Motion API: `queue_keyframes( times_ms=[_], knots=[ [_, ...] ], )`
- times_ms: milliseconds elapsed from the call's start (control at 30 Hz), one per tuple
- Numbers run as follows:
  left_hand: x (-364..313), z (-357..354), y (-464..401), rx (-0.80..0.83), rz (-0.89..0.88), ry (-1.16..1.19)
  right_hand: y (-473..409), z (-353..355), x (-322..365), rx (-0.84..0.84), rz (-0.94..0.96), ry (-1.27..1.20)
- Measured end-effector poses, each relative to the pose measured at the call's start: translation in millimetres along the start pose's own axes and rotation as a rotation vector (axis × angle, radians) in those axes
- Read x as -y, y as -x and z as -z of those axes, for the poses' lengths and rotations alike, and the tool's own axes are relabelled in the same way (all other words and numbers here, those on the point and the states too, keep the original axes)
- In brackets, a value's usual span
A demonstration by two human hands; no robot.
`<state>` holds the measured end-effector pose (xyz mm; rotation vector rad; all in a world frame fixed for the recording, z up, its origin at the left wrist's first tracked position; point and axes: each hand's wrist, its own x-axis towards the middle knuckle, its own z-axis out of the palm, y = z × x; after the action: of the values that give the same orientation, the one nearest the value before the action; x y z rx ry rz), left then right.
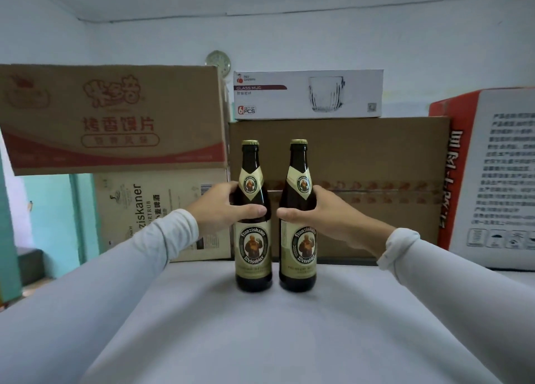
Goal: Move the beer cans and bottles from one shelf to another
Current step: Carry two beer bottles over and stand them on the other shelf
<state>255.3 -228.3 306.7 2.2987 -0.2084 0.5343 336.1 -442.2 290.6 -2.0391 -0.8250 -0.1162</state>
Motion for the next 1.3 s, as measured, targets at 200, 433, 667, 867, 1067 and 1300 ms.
queue_keyframes(
  times_ms=[200, 433, 667, 867, 1067, 1300],
  knots=[
    [5.4, -7.5, 1.6, -0.033, 0.062, -0.016, -3.5, -0.7, -2.2, 0.001, 0.033, 0.034],
    [3.1, -6.8, -0.2, -0.031, 0.078, 0.024, 16.5, -3.2, 15.7, -0.063, 0.004, 0.113],
    [6.4, -7.5, 9.4, -0.085, -0.026, 0.043, 43.8, -3.2, 34.8, -0.213, -0.138, 0.23],
    [0.6, -1.7, 18.9, -0.019, -0.171, 0.081, 88.3, 2.1, 57.5, -0.36, -0.251, 0.302],
    [-46.6, -30.2, 32.8, 0.057, -0.344, 0.166, 158.8, 37.5, 79.8, -0.473, -0.33, 0.398],
    [-157.0, -95.1, 70.8, 0.212, -0.575, 0.325, 284.0, 95.9, 97.6, -0.699, -0.476, 0.489]
  ],
)
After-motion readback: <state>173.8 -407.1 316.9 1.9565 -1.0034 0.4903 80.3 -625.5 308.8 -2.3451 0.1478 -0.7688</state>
